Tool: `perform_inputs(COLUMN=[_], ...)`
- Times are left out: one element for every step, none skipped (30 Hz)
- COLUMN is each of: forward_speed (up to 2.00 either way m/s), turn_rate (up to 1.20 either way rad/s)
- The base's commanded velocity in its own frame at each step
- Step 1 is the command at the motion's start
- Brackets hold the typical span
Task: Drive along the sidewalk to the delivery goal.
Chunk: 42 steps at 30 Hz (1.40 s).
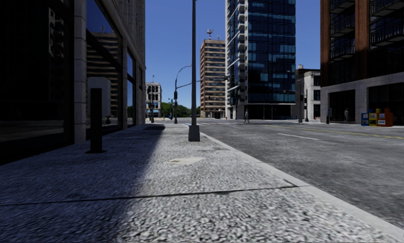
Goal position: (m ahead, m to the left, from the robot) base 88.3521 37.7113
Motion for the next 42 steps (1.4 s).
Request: perform_inputs(forward_speed=[2.0,2.0,2.0,2.0,2.0,2.0,2.0,2.0,1.98,1.96,1.95,1.95,1.94,1.94,1.95,1.95,1.96,1.96,1.96,1.97,1.97,1.97,1.96,1.96,1.96,1.97,1.99,1.99,2.0,2.0,2.0,2.0,2.0,2.0,2.0,2.0,2.0,1.99,1.99,1.99,1.99,1.99], turn_rate=[0.38,0.38,0.38,0.38,0.38,0.38,0.38,0.38,0.38,0.38,0.38,0.38,0.38,0.38,0.38,0.38,0.35,0.0,0.0,0.0,0.0,0.0,0.0,0.0,0.0,0.0,0.0,0.0,0.0,0.0,0.0,0.0,0.0,0.0,0.0,0.0,0.0,0.0,0.0,0.0,0.06,0.18])
